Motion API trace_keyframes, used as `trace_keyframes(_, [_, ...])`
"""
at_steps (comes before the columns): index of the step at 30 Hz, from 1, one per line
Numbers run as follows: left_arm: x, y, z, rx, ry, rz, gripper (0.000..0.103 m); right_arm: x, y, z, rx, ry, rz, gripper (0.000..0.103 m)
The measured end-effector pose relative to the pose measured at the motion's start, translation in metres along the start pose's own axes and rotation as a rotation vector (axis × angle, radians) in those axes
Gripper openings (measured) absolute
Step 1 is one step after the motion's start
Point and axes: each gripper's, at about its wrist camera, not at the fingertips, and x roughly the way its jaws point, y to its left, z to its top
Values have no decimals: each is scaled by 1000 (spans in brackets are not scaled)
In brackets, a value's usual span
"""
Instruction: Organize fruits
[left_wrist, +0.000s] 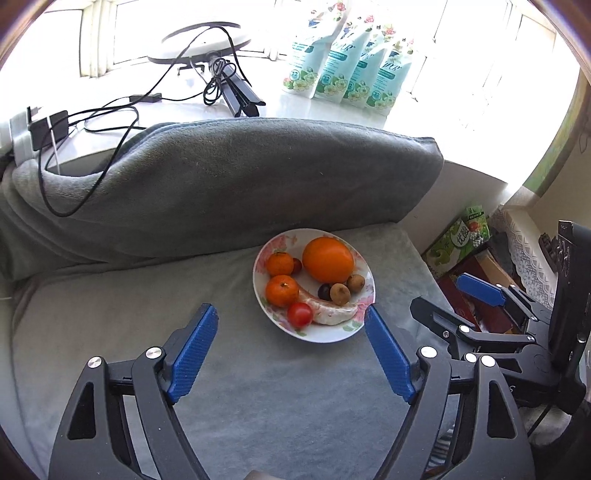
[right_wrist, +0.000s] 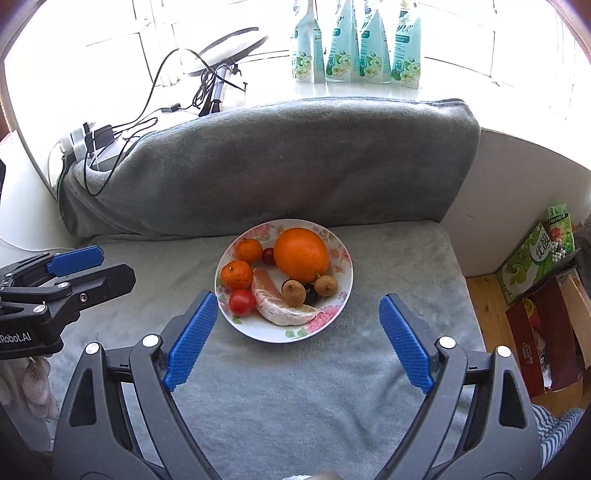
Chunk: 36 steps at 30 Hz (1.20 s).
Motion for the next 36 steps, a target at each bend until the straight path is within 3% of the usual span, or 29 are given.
trace_keyframes(9, [-11, -3, -4, 19, -7, 16, 82, -14, 5, -2, 13, -4, -39, 92])
trace_keyframes(36, [-11, -10, -11, 19, 22, 64, 82, -22, -3, -10, 26, 2, -50, 92])
